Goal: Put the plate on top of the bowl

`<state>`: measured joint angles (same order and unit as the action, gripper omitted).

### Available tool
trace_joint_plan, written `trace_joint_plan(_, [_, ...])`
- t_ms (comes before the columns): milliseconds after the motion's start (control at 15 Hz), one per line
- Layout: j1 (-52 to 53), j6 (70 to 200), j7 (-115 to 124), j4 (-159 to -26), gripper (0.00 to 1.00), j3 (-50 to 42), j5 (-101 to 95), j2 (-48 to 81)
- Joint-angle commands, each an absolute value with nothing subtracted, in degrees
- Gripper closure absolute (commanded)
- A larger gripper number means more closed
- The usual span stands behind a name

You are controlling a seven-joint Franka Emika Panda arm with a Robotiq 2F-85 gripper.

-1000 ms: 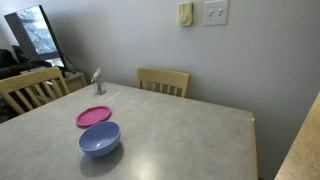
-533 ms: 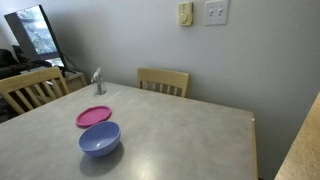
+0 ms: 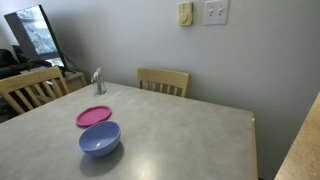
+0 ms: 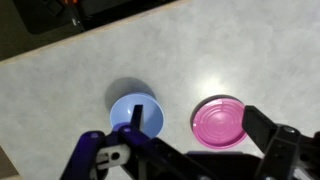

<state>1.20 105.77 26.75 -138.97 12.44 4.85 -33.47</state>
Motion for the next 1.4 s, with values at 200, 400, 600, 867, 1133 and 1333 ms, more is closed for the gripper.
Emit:
trace_joint_plan(200, [2.03,116.75,34.20,-132.49,0.00,14.94,6.07,-16.79])
trace_joint_plan(400, [3.24,117.46,35.09,-133.85,0.00,13.93,4.88,-17.55])
trace_joint_plan(600, [3.64,118.15,36.00,-131.95,0.00,13.66,4.89,-13.70])
trace_joint_plan(867, [3.59,118.61,36.06,-131.09,0.00,13.56,4.64,-12.30])
trace_joint_plan(1133, [3.81,119.32,34.54,-125.56,0.00,13.09,3.85,-5.00])
trace_joint_plan(1333, [4.62,118.71,33.98,-120.09,0.00,12.59,3.25,0.77])
